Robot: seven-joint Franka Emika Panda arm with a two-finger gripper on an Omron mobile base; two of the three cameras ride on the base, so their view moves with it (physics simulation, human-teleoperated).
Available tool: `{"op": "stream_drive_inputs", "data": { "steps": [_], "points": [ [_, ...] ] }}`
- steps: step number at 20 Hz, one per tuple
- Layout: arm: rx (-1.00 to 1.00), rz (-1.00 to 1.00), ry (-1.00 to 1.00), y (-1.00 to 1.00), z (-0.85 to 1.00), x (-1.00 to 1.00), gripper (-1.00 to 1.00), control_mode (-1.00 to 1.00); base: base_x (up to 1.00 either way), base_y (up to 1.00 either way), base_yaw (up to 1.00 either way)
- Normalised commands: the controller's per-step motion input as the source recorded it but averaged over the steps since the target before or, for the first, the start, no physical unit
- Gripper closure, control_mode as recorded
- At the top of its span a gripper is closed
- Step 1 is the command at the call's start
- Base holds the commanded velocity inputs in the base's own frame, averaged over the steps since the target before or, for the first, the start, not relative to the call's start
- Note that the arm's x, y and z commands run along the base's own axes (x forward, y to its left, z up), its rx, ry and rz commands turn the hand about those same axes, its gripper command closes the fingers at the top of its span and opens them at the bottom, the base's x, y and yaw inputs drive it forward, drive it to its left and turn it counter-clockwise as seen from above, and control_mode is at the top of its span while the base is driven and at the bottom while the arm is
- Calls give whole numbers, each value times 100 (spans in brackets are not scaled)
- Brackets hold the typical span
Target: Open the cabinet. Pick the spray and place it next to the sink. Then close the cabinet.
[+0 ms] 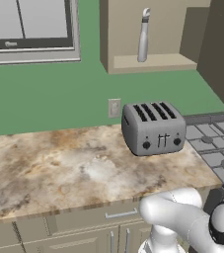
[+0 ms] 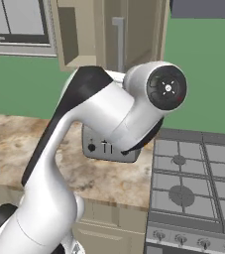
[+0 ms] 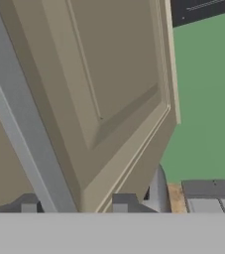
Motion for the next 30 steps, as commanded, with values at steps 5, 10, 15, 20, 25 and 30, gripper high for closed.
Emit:
{"op": "stream_drive_inputs", "data": {
  "steps": [5,10,15,20,25,30],
  "points": [
    [0,7,0,-45,-12,57,100,-100,0,0,0],
    [0,5,0,-41,-22,53,100,-100,0,0,0],
    [-1,0,0,-14,-73,12,100,-100,0,0,0],
    [-10,0,0,2,-100,26,100,-100,0,0,0],
    [-11,0,-1,6,-100,44,100,-100,0,0,0],
    [-7,0,-7,-14,-84,35,100,-100,0,0,0]
  ]
}}
